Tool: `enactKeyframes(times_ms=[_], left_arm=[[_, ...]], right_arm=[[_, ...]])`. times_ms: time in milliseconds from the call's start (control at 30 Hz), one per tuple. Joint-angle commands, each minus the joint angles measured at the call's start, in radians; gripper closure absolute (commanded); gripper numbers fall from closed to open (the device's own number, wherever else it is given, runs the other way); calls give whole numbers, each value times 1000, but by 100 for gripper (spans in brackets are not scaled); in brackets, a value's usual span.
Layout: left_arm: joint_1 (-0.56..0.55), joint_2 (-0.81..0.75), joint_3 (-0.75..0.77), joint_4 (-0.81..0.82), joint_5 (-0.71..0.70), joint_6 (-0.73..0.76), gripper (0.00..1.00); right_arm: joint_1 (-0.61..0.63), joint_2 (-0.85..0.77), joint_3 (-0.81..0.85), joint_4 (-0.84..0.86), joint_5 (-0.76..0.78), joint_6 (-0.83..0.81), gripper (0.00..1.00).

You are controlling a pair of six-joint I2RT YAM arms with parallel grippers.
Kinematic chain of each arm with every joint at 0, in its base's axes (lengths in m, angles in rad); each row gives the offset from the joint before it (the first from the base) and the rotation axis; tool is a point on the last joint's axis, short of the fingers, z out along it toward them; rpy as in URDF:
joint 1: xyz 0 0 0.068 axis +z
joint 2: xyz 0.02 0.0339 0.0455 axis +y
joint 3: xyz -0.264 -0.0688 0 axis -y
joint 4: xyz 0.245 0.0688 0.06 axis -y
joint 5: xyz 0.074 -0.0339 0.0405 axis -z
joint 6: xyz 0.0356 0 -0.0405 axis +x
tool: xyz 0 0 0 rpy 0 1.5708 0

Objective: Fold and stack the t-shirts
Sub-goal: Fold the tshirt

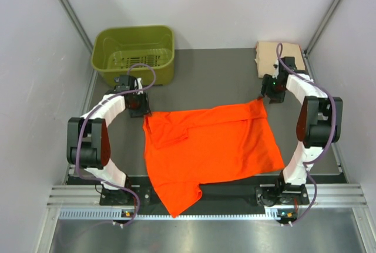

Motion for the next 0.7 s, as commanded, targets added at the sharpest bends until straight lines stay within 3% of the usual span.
enactKeyframes(times_ms=[0,267,467,533,667], left_arm=[[1,6,7,32,-24,-4,52],[1,53,-3,26,-48,10,52],[1,68,-14,40,16,10,49],[1,63,-23,49,31,5,52],[1,60,-40,53,42,-12,73]], right_arm=[[-16,6,52,0,-39,-35,40],[-23,66,45,17,-150,-55,38],[-23,77,17,31,-150,-61,39],[-22,71,0,52,-141,-58,40],[-27,83,8,58,-99,-56,43]])
